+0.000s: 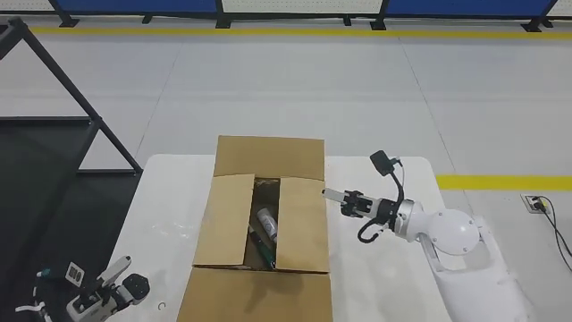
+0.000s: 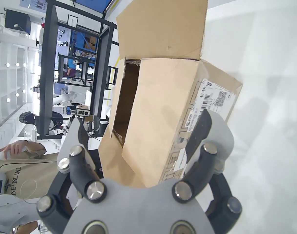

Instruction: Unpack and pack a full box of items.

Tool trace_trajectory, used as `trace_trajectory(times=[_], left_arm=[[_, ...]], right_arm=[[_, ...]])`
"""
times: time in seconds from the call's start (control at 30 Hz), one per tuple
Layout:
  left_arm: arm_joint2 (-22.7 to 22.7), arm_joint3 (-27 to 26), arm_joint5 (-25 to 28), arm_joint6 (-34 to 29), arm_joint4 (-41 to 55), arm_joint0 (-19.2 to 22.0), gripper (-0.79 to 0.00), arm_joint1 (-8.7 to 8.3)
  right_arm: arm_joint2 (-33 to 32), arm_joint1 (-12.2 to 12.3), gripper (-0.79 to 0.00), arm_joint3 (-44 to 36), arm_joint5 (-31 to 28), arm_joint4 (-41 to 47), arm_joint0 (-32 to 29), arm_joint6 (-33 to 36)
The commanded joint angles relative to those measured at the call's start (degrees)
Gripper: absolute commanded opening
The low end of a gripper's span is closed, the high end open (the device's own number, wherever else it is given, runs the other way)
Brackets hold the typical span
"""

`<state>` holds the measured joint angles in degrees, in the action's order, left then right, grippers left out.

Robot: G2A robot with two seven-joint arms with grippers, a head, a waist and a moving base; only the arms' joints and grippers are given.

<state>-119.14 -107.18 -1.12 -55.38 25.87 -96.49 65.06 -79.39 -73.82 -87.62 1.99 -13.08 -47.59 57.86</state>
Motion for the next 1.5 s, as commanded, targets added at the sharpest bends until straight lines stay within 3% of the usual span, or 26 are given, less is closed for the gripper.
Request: trace_trajectory(times=[0.0,0.13,0.33,0.67,1.07,1.47], left_arm=[[0.0,0.0,0.0,0.0,0.0,0.0,0.000,0.00],[1.4,-1.1,-0.5,-0.7,-0.6,-0.1,0.000,-0.08],[2.8,-1.7,-0.8,-6.5,-3.2,-1.1,0.000,-0.76],[2.1,0.1,-1.4,-16.6,2.7,-1.9,0.000,-1.73],[5.6,-1.4,-2.2,-13.8,4.1,-2.3,0.000,-2.08],[4.3,-0.8,-4.0,-14.2,9.0,-2.2,0.000,-2.68]], right_arm=[[-0.1,0.0,0.000,0.1,0.1,0.3,-0.1,-0.6],[0.5,-0.6,0.000,4.1,0.4,3.7,1.3,-8.0],[5.0,-1.7,0.000,16.3,-2.6,1.1,8.0,-19.1],[12.0,-4.3,0.000,35.6,-14.3,5.5,18.4,-23.6],[16.5,-7.2,0.000,47.8,-22.7,12.7,25.5,-20.7],[15.5,-7.3,0.000,49.0,-28.3,18.6,26.5,-14.0]])
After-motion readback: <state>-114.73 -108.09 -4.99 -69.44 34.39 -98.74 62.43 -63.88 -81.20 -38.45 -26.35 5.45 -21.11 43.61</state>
